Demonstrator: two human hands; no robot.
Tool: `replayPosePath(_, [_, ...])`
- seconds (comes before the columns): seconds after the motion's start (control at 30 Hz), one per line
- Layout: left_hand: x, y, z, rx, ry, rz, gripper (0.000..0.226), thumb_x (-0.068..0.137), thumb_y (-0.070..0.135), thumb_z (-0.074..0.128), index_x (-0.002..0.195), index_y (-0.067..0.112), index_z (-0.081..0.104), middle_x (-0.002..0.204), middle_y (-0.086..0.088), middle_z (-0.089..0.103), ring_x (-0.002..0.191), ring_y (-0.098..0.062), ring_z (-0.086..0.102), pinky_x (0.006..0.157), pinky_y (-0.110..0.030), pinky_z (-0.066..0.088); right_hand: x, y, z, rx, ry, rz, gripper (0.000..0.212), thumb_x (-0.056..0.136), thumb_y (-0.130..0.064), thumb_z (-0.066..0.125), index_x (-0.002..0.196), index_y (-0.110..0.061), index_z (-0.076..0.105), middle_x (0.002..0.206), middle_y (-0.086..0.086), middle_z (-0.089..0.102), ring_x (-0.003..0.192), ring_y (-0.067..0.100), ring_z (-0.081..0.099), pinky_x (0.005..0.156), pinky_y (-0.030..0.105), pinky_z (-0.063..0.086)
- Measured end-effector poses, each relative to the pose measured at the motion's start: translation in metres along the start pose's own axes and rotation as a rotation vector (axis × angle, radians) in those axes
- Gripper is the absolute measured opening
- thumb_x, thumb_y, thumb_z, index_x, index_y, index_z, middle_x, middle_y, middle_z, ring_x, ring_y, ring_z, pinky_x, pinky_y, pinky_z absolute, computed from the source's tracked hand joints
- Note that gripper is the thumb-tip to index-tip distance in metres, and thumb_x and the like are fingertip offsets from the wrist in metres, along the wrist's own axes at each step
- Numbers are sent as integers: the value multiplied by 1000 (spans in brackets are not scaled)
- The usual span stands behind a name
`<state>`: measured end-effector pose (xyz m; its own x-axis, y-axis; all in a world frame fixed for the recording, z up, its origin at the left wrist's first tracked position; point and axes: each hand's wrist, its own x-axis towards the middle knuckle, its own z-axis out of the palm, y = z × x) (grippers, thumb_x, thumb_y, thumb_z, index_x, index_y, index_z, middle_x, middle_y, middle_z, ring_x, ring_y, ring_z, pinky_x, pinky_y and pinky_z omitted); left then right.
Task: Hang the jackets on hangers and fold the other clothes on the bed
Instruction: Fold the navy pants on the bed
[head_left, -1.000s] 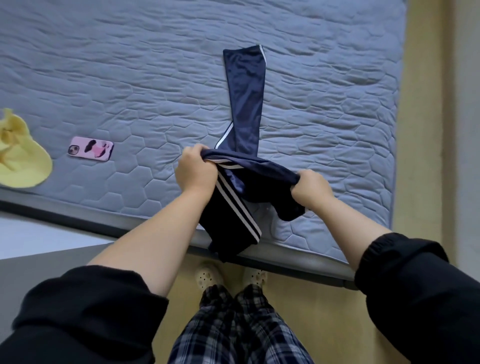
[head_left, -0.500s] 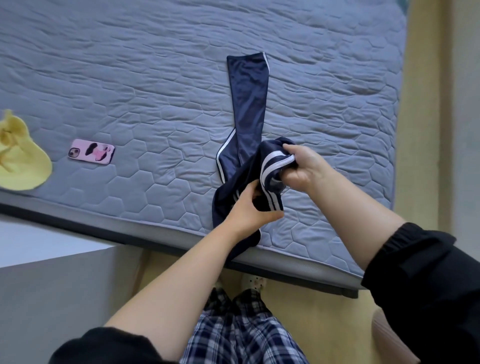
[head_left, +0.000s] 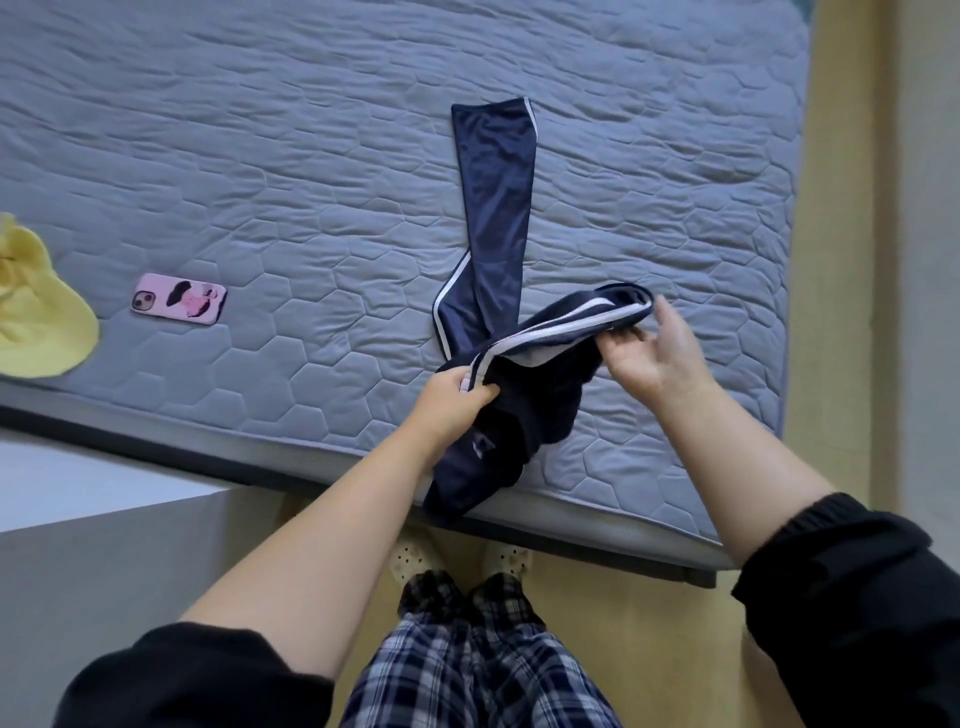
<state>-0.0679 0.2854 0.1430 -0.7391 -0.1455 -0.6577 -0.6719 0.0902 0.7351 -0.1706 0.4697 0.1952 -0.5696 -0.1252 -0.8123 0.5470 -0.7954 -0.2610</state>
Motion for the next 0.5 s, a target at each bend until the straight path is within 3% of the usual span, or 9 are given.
replayPosePath(0.07, [-1, 5, 0, -81, -34, -57, 9, 91, 14, 60, 82, 15, 62, 82, -5, 59, 78, -16, 55, 74, -30, 47, 4, -1, -23, -277, -10, 30, 43, 103, -28, 38, 139, -5, 38, 138, 18, 47, 126, 29, 49, 106, 40, 40])
replayPosePath(0.17, [0, 8, 7, -169, -28, -104, 13, 93, 16, 58, 81, 18, 63, 84, -3, 64, 77, -14, 60, 64, -23, 52, -2, 20, -52, -990, -102, 39, 23, 96, -10, 51, 118, -16, 55, 120, 8, 55, 97, 13, 59, 82, 26, 47])
replayPosePath(0.2, [0, 9, 10, -218, -23, -124, 12, 94, 17, 58, 83, 18, 63, 87, -4, 65, 81, -15, 61, 64, -25, 53, -6, 29, -60, -1210, -156, 39, 31, 92, -4, 57, 120, -16, 55, 119, 7, 56, 94, 10, 58, 79, 21, 48])
replayPosePath(0.27, [-1, 8, 16, -332, -6, -160, 12, 95, 17, 56, 86, 17, 63, 91, -7, 65, 85, -18, 62, 68, -30, 54, -10, 49, -77, -1516, -260, 43, 57, 82, -3, 71, 132, -15, 48, 126, 7, 53, 108, 12, 55, 90, 21, 47])
replayPosePath(0.33, [-2, 7, 20, -421, -11, -181, 11, 96, 16, 55, 89, 15, 64, 93, -9, 67, 86, -21, 64, 69, -33, 55, -13, 68, -86, -1641, -265, -55, 72, 75, -10, 79, 136, -16, 43, 126, 4, 52, 117, 14, 50, 102, 30, 43])
replayPosePath(0.37, [-4, 5, 22, -469, -26, -193, 11, 96, 15, 54, 91, 13, 64, 93, -11, 67, 85, -22, 65, 68, -33, 56, -13, 76, -87, -1649, -227, -148, 68, 75, -11, 78, 134, -16, 45, 123, 2, 55, 115, 15, 52, 101, 33, 44])
replayPosePath(0.5, [-10, -4, 17, -611, -65, -207, 8, 95, 11, 55, 95, 9, 63, 92, -12, 68, 79, -20, 67, 65, -31, 58, -10, 87, -82, -1585, -87, -394, 22, 84, -1, 58, 103, -12, 63, 97, 1, 66, 95, 18, 62, 82, 27, 49])
